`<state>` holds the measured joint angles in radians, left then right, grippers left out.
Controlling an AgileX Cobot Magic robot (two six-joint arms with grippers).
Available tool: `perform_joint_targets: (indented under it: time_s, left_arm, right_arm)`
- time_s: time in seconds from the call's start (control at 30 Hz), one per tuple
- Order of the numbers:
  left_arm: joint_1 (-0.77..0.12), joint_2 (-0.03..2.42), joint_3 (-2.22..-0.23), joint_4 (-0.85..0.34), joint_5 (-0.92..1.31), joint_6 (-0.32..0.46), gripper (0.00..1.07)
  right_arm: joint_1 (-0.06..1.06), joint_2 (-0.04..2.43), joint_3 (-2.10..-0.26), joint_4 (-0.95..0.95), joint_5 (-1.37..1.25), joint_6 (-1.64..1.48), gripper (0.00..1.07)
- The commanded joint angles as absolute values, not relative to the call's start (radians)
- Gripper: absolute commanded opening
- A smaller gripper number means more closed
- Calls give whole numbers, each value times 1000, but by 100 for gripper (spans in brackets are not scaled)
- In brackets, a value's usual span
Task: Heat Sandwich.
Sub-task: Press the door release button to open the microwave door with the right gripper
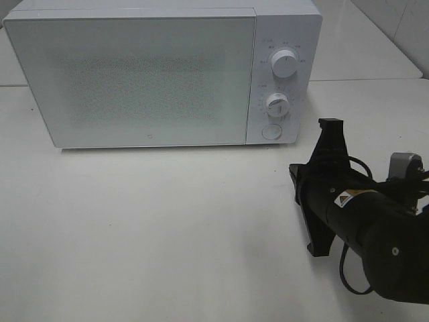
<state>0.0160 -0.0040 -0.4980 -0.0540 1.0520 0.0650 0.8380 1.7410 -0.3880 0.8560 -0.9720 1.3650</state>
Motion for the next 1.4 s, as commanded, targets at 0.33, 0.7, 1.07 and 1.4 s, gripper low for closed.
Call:
perform_joint_targets:
  time_s: [0.33, 0.7, 1.07, 1.4]
  left_arm:
    - [15, -32, -495, -61, 1039, 61, 101]
    - [15, -32, -495, -61, 1039, 61, 101]
    - [15, -32, -495, -61, 1039, 61, 101]
    - [15, -32, -495, -61, 1039, 61, 101]
  right_arm:
    - [701, 1809, -518, 713, -875, 1328, 0]
    - [595, 1851, -621, 630, -802, 1288, 0]
    - [570, 1976, -731, 581, -784, 1317, 0]
    - [558, 2063, -824, 589, -778, 1321, 1]
